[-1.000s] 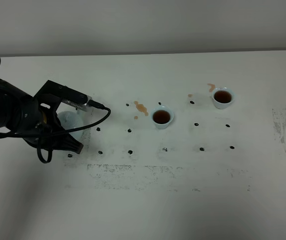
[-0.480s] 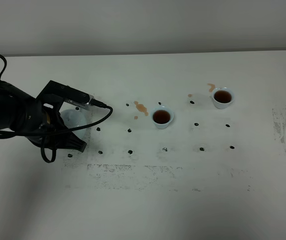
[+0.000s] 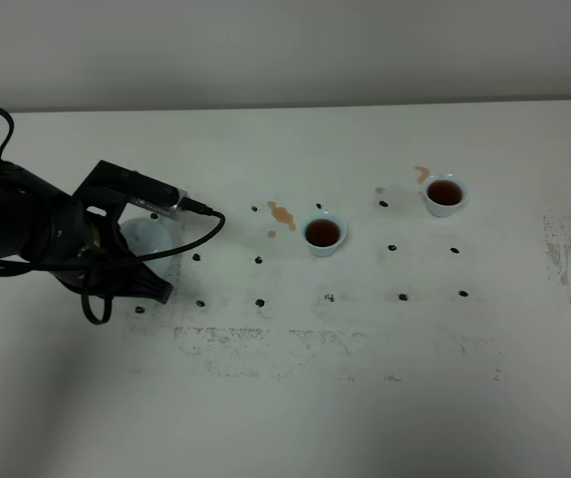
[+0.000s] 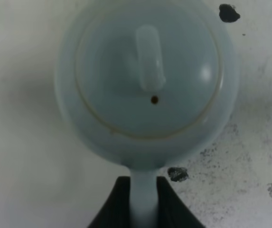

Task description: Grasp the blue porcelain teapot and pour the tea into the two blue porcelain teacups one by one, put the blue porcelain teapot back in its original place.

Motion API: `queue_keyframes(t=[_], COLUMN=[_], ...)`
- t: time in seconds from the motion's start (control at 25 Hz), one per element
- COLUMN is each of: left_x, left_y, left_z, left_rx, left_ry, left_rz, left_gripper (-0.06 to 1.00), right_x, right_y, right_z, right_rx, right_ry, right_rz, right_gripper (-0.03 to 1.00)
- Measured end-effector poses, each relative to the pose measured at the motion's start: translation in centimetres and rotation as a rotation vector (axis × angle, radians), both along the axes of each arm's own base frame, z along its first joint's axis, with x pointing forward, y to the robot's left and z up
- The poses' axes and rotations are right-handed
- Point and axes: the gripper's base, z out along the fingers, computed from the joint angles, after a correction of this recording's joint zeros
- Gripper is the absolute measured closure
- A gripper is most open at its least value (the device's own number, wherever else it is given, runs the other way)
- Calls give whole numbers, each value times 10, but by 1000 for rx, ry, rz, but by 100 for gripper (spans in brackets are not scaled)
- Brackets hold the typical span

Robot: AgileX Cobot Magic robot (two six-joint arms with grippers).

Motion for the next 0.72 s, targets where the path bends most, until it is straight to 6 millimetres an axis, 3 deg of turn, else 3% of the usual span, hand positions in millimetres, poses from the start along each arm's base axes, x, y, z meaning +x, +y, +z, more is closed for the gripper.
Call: queue_keyframes(t=[0.28,0.72], left_x=[-4,-5], left_y=[4,5], left_z=[-3,-5], left_rx=[45,60], left_ry=[49,71], left_rz=[-2,0], left_gripper=[83,64], right_x=[0,0], right_y=[0,0], right_z=[0,0], right_rx=[0,0], right_ry=[0,0], right_rz=[0,0], right_gripper=[48,48])
